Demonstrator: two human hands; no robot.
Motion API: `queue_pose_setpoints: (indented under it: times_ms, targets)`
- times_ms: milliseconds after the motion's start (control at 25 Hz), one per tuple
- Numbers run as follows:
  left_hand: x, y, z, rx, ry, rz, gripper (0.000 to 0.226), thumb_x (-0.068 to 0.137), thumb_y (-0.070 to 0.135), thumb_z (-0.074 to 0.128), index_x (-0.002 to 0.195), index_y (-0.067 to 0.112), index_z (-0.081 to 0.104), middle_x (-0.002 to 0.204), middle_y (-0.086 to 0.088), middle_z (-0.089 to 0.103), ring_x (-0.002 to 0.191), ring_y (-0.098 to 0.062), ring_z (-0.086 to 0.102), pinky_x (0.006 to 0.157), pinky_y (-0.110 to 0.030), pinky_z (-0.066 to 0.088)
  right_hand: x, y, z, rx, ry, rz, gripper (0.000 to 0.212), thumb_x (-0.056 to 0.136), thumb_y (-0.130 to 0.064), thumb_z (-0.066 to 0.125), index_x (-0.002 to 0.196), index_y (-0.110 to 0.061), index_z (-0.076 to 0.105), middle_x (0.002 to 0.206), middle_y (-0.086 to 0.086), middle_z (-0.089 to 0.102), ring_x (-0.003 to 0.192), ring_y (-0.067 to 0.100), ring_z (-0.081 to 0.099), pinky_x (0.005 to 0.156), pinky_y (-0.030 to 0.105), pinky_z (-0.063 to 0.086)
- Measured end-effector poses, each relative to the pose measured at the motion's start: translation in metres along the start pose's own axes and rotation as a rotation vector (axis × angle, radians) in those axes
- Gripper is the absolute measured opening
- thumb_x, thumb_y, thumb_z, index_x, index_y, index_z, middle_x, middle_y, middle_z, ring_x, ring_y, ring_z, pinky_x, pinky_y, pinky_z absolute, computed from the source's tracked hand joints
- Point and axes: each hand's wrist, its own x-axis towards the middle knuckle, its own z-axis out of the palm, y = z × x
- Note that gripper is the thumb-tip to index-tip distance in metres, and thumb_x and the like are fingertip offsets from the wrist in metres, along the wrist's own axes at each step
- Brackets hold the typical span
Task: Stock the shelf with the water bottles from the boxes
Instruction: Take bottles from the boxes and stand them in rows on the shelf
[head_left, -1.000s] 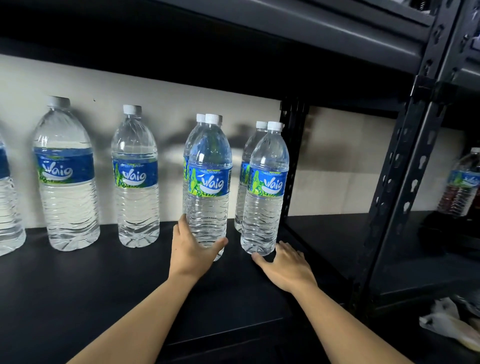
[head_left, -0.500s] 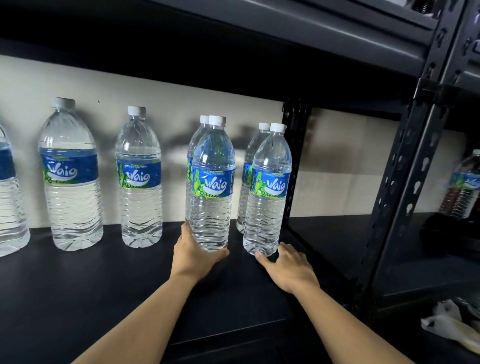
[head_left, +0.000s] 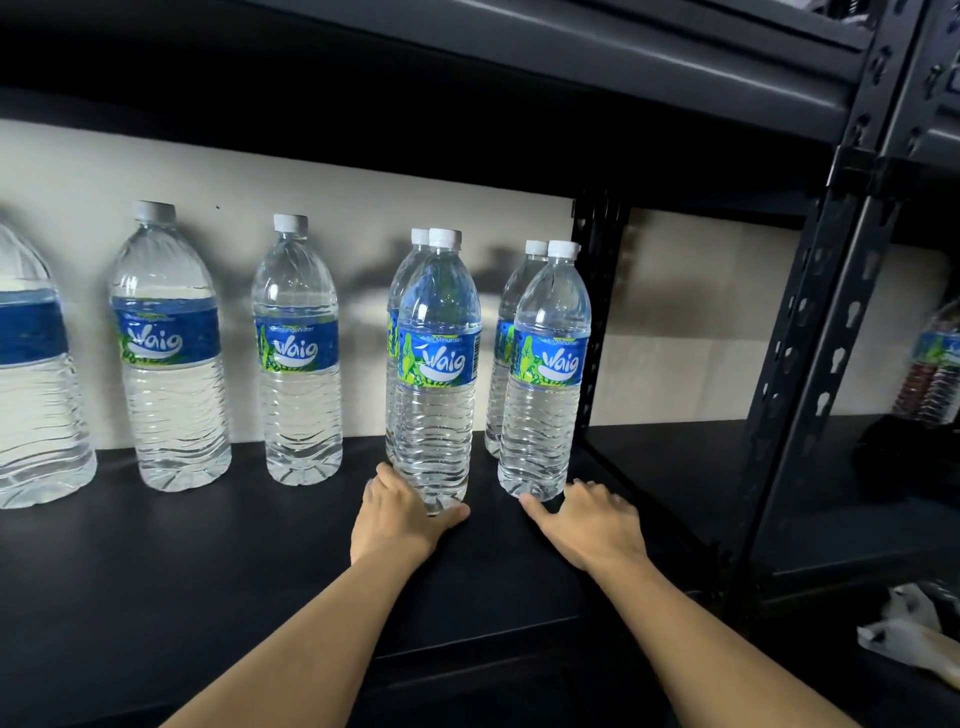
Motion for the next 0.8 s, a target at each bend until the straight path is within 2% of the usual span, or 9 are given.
queue_pose_setpoints:
  times_ms: [80, 160, 280, 360, 440, 560, 640, 720, 800]
  targets:
    - [-0.016, -0.006, -0.003, 0.239, -0.038, 0.002, 0.100, 0.082, 0.077, 0.046, 0.146, 0.002, 0.025, 0.153, -0.007, 0.032, 0.147, -0.022, 0.019, 0.119, -0.033, 0.022, -0.010, -0.004, -0.010, -0.053, 0.042, 0.005, 0.074, 0.088, -0.076, 0.033, 0.113, -0.014, 0.065, 0.115, 0.008, 0.065, 0.111, 0.029, 0.061, 0.093, 0.036, 0.043]
    - [-0.033, -0.014, -0.011, 0.381, -0.103, 0.050, 0.098, 0.088, 0.077, 0.024, 0.157, 0.010, 0.010, 0.165, -0.004, 0.009, 0.152, -0.022, 0.000, 0.123, -0.038, 0.006, -0.017, -0.006, -0.013, -0.082, 0.053, -0.011, 0.066, 0.094, -0.068, 0.034, 0.112, -0.013, 0.065, 0.115, 0.009, 0.066, 0.110, 0.029, 0.061, 0.091, 0.036, 0.045]
    - [-0.062, -0.032, -0.031, 0.439, -0.200, 0.113, 0.087, 0.090, 0.075, 0.015, 0.159, 0.023, 0.008, 0.166, 0.002, -0.002, 0.152, -0.020, -0.006, 0.123, -0.042, 0.000, -0.028, -0.010, -0.009, -0.034, -0.060, 0.008, 0.055, 0.102, -0.048, 0.028, 0.133, -0.012, 0.054, 0.137, 0.007, 0.054, 0.128, 0.025, 0.049, 0.104, 0.041, 0.037]
    - [-0.085, -0.046, -0.046, 0.430, -0.202, 0.169, 0.081, 0.091, 0.073, 0.016, 0.158, 0.027, 0.011, 0.165, 0.005, 0.001, 0.153, -0.017, -0.005, 0.124, -0.041, 0.001, -0.046, -0.017, -0.003, 0.016, -0.153, 0.031, 0.059, 0.102, -0.045, 0.021, 0.149, -0.012, 0.035, 0.156, 0.005, 0.033, 0.144, 0.022, 0.027, 0.116, 0.047, 0.021]
    - [-0.111, -0.064, -0.062, 0.438, -0.143, 0.263, 0.075, 0.095, 0.069, 0.016, 0.158, 0.029, 0.015, 0.165, 0.009, 0.005, 0.152, -0.014, -0.001, 0.124, -0.038, 0.003, -0.076, -0.030, -0.003, 0.045, -0.170, 0.022, 0.064, 0.101, -0.049, 0.019, 0.155, -0.014, 0.025, 0.162, 0.006, 0.019, 0.150, 0.024, 0.014, 0.119, 0.049, 0.013]
    - [-0.157, -0.112, -0.094, 0.410, -0.051, 0.454, 0.066, 0.099, 0.060, 0.020, 0.157, 0.029, 0.019, 0.163, 0.016, 0.010, 0.150, -0.003, -0.002, 0.124, -0.033, 0.004, -0.136, -0.067, -0.002, 0.022, -0.080, -0.066, 0.066, 0.100, -0.053, 0.018, 0.154, -0.016, 0.029, 0.161, 0.007, 0.024, 0.149, 0.026, 0.016, 0.120, 0.046, 0.014]
    - [-0.186, -0.151, -0.124, 0.349, -0.029, 0.554, 0.063, 0.097, 0.056, 0.022, 0.154, 0.030, 0.029, 0.160, 0.021, 0.017, 0.147, 0.006, 0.000, 0.123, -0.027, 0.008, -0.177, -0.101, 0.003, 0.091, 0.016, -0.161, 0.064, 0.101, -0.051, 0.021, 0.150, -0.014, 0.039, 0.157, 0.009, 0.034, 0.147, 0.028, 0.023, 0.119, 0.048, 0.016]
    - [-0.213, -0.198, -0.159, 0.285, 0.006, 0.479, 0.057, 0.097, 0.054, 0.029, 0.145, 0.029, 0.047, 0.152, 0.020, 0.038, 0.144, 0.006, 0.024, 0.118, -0.017, 0.020, -0.221, -0.146, 0.013, 0.215, 0.109, -0.327, 0.062, 0.096, -0.046, 0.029, 0.138, -0.009, 0.055, 0.146, 0.013, 0.050, 0.140, 0.034, 0.038, 0.113, 0.058, 0.024]
    - [-0.238, -0.256, -0.187, 0.271, 0.143, 0.258, 0.049, 0.097, 0.050, 0.037, 0.134, 0.026, 0.058, 0.136, 0.014, 0.058, 0.128, -0.004, 0.051, 0.104, -0.017, 0.035, -0.262, -0.194, 0.024, 0.306, 0.168, -0.522, 0.057, 0.090, -0.040, 0.045, 0.133, -0.007, 0.060, 0.141, 0.017, 0.053, 0.137, 0.038, 0.042, 0.107, 0.063, 0.031]
